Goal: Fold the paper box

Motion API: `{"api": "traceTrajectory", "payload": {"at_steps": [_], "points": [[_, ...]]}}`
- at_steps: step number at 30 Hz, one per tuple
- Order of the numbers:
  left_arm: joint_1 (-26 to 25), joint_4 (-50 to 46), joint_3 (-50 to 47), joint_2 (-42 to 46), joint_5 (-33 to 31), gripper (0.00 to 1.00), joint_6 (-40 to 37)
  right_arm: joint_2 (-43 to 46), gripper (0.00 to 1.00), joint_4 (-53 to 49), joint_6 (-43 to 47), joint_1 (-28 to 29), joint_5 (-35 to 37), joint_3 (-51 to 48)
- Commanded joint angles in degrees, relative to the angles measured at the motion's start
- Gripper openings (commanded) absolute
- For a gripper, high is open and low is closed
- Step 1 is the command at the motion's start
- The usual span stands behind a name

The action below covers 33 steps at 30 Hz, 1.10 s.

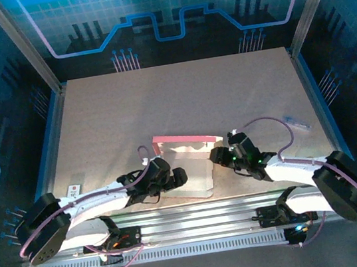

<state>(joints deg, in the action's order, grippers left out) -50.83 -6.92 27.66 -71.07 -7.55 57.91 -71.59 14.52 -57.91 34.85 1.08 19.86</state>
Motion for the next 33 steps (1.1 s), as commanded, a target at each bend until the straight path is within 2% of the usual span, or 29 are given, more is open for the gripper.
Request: {"api": "traceTrajectory", "payload": {"at_steps": [1,14,20,23,33], "points": [[0.24,1.42,1.19,-1.11,1.79,0.99,-0.12,-1.85,0.48,1.4,-0.9,0.13,0.98,1.76],[0.21,5.0,-2.68,-0.3,2.71,0.99,3.53,-8.97,0.44,3.9,-0.45,0.14,3.82,5.25],[0.12,5.46,-3.33,-0.24,2.5,0.99,4.06,-7.83,0.43,1.31,0.33,0.47,7.05,5.88],[-0.05,5.6,-3.36,-0.43,2.36,0.99,4.15,-5.95,0.43,-3.13,0.43,0.48,9.25,5.81],[-1.19,7.89,-3.27,-1.44,2.37,0.99,6.13,-8.31,0.44,-2.04,2.2,0.38,7.05,7.01]]}}
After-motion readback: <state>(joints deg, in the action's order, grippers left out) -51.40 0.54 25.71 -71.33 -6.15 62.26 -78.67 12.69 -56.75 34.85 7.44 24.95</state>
